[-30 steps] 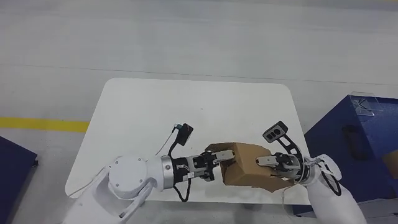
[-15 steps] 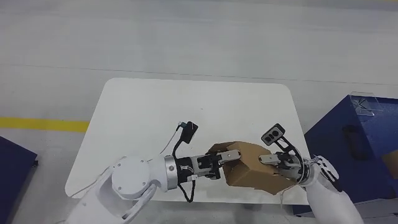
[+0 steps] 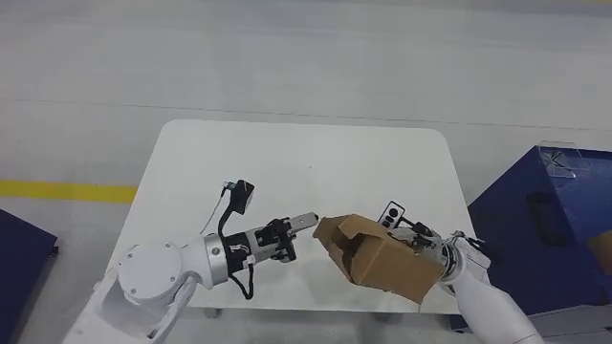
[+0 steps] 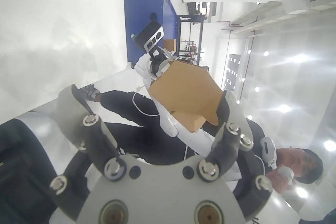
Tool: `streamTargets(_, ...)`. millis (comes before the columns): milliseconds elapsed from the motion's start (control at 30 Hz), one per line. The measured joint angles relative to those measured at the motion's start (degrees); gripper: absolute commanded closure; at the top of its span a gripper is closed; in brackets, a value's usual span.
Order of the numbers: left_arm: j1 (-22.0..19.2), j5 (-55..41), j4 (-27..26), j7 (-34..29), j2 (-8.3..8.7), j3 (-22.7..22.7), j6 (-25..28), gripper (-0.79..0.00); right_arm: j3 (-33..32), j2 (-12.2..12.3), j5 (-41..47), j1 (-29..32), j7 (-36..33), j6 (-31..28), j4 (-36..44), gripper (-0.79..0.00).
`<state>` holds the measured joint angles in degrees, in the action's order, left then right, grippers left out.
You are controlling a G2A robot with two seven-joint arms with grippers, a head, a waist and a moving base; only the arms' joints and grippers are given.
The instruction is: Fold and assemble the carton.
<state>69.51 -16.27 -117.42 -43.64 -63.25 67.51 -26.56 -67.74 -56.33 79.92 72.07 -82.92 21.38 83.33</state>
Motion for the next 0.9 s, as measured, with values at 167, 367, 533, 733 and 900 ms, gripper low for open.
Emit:
streamTargets(167, -1.29, 0.64, 0.55, -1.17, -0.27, -3.43, 1.37, -0.785, 2.32, 1.83, 0.97, -1.17, -1.20, -1.21, -0.87, 0.000)
streamTargets(367, -2.12, -0.75, 0.70, -3.17, -0.41, -5.23, 1.68, -0.785, 4.14, 3.23, 2.41, -2.66, -2.00, -2.01, -2.68, 0.000)
streamTargets(533, -3.28, 0.12, 1.13, -3.14, -0.65, -7.82, 0.53, -0.785, 5.99, 4.09, 2.89, -3.30, -2.84, -2.85, -2.83, 0.000)
streamTargets(733, -6.58, 0.81, 3.28, -4.16, -1.23, -11.75, -1.93, -0.785, 7.41, 5.10, 3.18, -3.89, -3.77, -3.77, -2.84, 0.000)
streamTargets(900, -8.94, 1.25, 4.93, -3.55, -1.82, -14.60, -3.55, -0.785, 8.40, 5.89, 3.68, -4.05, -4.31, -4.32, -2.60, 0.000)
